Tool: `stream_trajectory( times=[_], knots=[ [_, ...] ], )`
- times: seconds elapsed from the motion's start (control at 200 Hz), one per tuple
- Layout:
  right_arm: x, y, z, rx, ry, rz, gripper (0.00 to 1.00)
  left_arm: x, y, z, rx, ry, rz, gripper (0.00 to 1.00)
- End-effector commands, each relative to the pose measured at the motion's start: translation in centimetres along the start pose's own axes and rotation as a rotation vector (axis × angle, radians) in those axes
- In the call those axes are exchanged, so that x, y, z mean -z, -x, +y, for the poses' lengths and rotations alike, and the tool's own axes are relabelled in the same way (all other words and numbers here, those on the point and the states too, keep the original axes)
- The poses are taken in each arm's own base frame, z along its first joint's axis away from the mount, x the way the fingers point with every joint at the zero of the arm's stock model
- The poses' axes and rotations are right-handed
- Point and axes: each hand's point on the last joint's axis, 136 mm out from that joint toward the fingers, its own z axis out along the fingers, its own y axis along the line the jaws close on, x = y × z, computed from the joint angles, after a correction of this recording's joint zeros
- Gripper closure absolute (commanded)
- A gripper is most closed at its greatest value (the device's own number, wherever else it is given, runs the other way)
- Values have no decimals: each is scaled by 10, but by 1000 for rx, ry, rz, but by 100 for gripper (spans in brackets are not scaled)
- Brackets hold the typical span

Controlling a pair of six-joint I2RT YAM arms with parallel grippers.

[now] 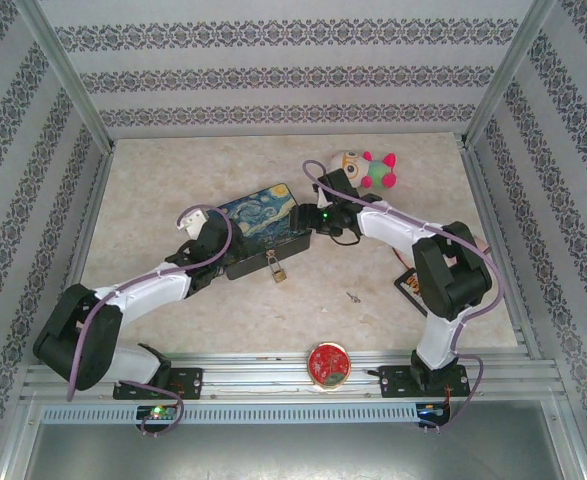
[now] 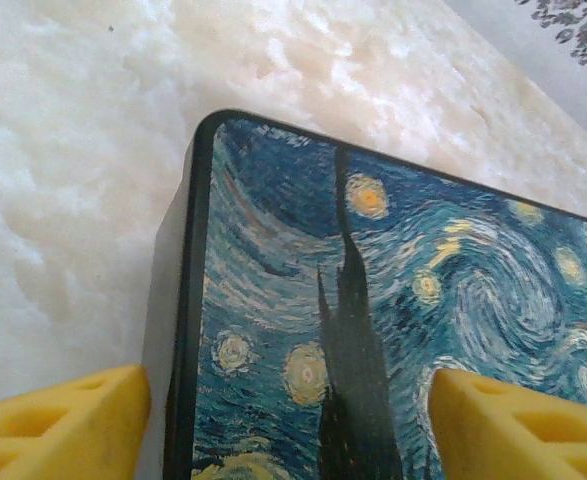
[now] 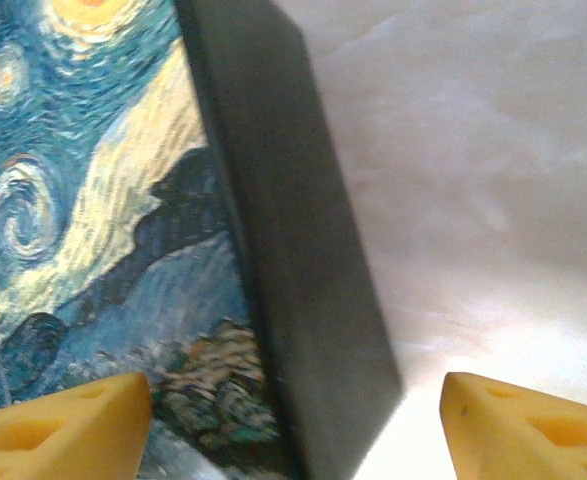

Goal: Unlock the padlock with the key

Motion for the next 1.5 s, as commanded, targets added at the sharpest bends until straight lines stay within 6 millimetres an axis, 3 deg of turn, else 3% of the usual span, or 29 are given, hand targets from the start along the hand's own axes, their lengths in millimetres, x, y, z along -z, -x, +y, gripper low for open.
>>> stream_trajectory(
  times=[0.0, 0.06, 0.18, 0.39, 0.585, 0.745, 0.87, 1.069, 1.499],
  knots=[
    [42, 19, -16, 37, -102, -89, 22, 15, 26, -9, 24, -31, -73, 14],
    [55, 18, -25, 40, -145, -106, 23, 21, 31, -6, 20, -23, -91, 0],
    [80, 0, -47, 41, -261, -101, 27, 32, 44, -9, -18, -33, -123, 1],
    [112, -74, -89, -23, -416, -23, 38, 47, 60, -24, -107, -81, -156, 1],
    [117, -149, -106, -187, -388, 62, 48, 42, 50, -49, -153, -143, -128, 1],
    [108, -189, -110, -363, -323, 87, 56, 34, 35, -76, -176, -194, -89, 1],
    [100, -200, -112, -462, -288, 69, 60, 27, 26, -91, -182, -229, -61, 1],
    [92, -201, -113, -520, -252, 34, 60, 24, 18, -107, -202, -266, -30, 1],
    [75, -194, -108, -533, -227, 40, 67, 23, 16, -105, -214, -258, -32, 1]
  ],
)
